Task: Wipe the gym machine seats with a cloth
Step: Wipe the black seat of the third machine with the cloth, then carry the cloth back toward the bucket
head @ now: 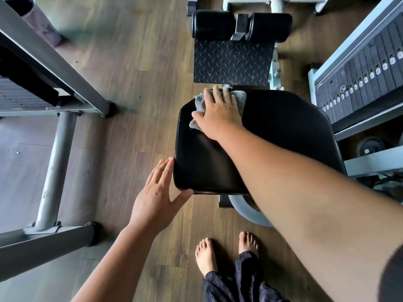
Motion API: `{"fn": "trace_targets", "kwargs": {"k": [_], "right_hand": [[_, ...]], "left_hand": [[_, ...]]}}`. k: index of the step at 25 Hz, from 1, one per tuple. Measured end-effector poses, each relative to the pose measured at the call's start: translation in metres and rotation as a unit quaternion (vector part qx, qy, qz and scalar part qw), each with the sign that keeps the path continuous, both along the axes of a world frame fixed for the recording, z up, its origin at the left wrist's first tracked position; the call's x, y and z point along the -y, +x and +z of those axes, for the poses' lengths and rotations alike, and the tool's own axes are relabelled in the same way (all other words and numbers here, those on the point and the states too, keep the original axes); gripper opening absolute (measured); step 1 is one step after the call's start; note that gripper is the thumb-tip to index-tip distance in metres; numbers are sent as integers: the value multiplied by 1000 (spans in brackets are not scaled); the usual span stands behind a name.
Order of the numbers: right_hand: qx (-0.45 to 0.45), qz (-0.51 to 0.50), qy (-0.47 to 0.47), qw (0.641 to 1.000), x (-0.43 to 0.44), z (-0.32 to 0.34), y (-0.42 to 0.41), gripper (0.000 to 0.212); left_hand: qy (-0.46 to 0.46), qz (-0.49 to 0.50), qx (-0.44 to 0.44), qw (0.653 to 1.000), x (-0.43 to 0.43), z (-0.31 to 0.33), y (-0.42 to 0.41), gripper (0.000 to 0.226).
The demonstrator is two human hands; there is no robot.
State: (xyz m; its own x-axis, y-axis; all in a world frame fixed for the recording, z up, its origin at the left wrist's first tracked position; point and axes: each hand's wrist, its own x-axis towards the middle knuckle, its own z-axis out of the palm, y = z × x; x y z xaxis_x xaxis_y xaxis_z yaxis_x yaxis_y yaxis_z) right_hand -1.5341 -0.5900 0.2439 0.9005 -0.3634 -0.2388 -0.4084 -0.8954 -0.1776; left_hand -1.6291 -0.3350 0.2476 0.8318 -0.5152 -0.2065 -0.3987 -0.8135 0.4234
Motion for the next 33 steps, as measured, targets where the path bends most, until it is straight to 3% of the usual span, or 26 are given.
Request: {"fn": "trace_targets", "kwargs": {"k": [5, 9, 14, 19, 27, 33], "right_hand": [[67, 90, 75, 991, -71, 6, -83, 70], [71, 37, 132, 988, -84, 23, -104, 48], [46, 45, 131, 989, -76, 97, -97, 30], [79, 83, 149, 982, -86, 183, -107, 32], [127, 232, 208, 942, -130, 268, -146, 27], [117, 375, 236, 889, -204, 317, -208, 26]], "left_hand": [[0, 4, -10, 1000, -2, 0, -1, 91], [29, 9, -43, 999, 1, 15, 1, 93], [89, 29, -51, 994, -3, 71, 13, 86], [115, 37, -6, 993, -20, 159, 16, 74], [126, 184, 55, 973, -77, 260, -69, 69], [146, 349, 32, 925, -140, 299, -200, 68]]}}
